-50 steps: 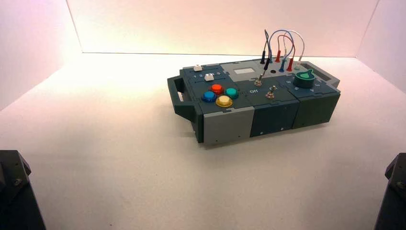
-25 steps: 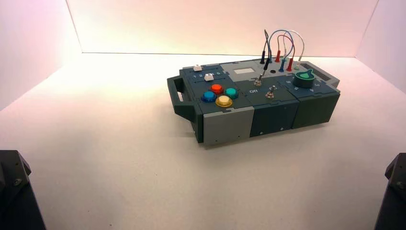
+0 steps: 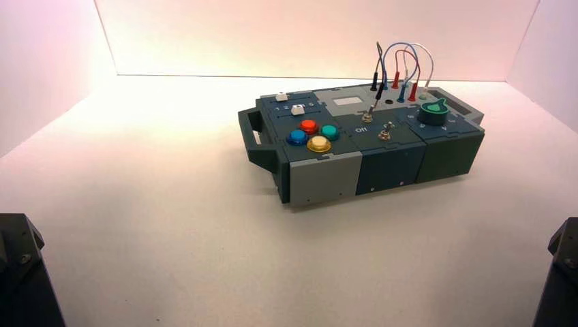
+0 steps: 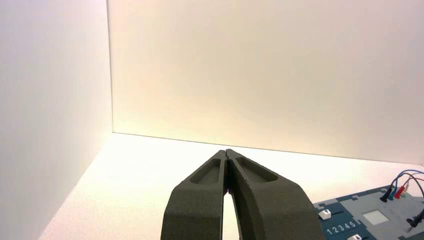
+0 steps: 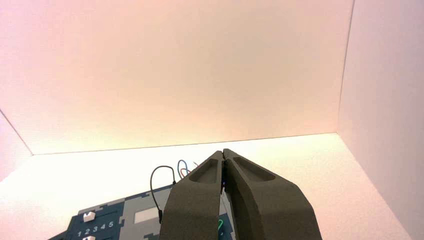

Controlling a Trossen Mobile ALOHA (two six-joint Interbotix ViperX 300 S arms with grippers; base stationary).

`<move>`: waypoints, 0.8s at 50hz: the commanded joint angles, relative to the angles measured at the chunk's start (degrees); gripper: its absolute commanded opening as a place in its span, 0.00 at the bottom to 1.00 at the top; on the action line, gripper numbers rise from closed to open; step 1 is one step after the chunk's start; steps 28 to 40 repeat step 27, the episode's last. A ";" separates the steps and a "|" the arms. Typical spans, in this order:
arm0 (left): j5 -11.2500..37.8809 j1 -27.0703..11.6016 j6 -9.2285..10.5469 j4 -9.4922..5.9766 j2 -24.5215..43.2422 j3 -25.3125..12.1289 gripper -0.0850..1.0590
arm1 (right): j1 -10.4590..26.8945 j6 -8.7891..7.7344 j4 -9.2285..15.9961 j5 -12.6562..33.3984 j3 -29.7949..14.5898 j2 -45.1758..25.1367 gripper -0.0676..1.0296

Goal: Return to the home position.

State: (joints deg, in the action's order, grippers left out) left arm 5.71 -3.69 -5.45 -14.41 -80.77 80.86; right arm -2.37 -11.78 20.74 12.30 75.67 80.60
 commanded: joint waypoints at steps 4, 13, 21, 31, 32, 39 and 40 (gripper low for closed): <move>-0.35 0.26 0.35 -0.09 0.79 -0.88 0.05 | 0.09 0.18 0.18 -0.53 -0.62 -0.35 0.04; -0.26 0.26 0.62 0.00 0.88 -1.14 0.05 | 0.09 0.26 0.18 -0.53 -0.62 -0.35 0.04; -0.35 0.26 0.88 0.00 0.88 -1.14 0.05 | 0.09 0.26 0.18 -0.53 -0.44 0.26 0.04; -0.26 0.26 0.88 -0.09 0.88 -1.14 0.05 | 0.09 0.35 0.18 -0.53 -0.44 0.79 0.04; -0.26 0.26 0.88 -0.09 0.88 -1.14 0.05 | 0.09 0.35 0.18 -0.53 -0.44 0.79 0.04; -0.26 0.26 0.88 -0.09 0.88 -1.14 0.05 | 0.09 0.35 0.18 -0.53 -0.44 0.79 0.04; -0.26 0.26 0.88 -0.09 0.88 -1.14 0.05 | 0.09 0.35 0.18 -0.53 -0.44 0.79 0.04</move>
